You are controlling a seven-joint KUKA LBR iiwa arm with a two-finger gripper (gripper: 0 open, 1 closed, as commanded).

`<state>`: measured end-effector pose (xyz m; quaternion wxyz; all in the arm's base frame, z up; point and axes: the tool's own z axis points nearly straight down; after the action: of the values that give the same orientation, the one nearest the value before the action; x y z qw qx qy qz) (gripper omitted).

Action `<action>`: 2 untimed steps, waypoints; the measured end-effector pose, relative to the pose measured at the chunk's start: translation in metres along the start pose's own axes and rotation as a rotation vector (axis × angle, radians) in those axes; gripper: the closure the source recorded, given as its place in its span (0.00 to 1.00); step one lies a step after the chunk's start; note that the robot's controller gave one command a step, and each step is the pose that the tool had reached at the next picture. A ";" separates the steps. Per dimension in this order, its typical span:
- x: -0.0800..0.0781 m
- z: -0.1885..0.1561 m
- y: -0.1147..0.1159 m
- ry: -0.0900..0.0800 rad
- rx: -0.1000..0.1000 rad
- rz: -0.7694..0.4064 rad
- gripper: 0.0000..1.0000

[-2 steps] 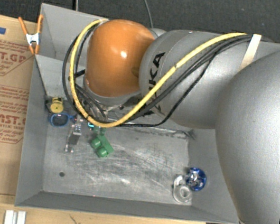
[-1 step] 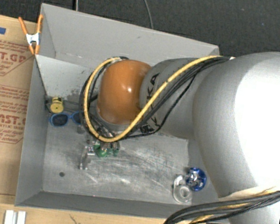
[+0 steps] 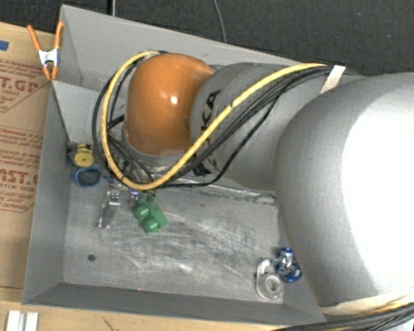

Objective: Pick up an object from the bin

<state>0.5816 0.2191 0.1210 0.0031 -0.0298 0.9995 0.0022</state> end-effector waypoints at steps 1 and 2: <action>0.027 0.048 -0.015 -0.004 0.000 0.197 0.00; -0.008 0.020 0.017 -0.001 0.000 0.184 0.00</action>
Offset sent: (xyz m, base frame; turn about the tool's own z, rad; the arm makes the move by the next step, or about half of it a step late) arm -0.0282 -0.0181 -0.0510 0.1971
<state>0.5886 0.2371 0.1014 0.0034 0.0623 0.9980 0.0023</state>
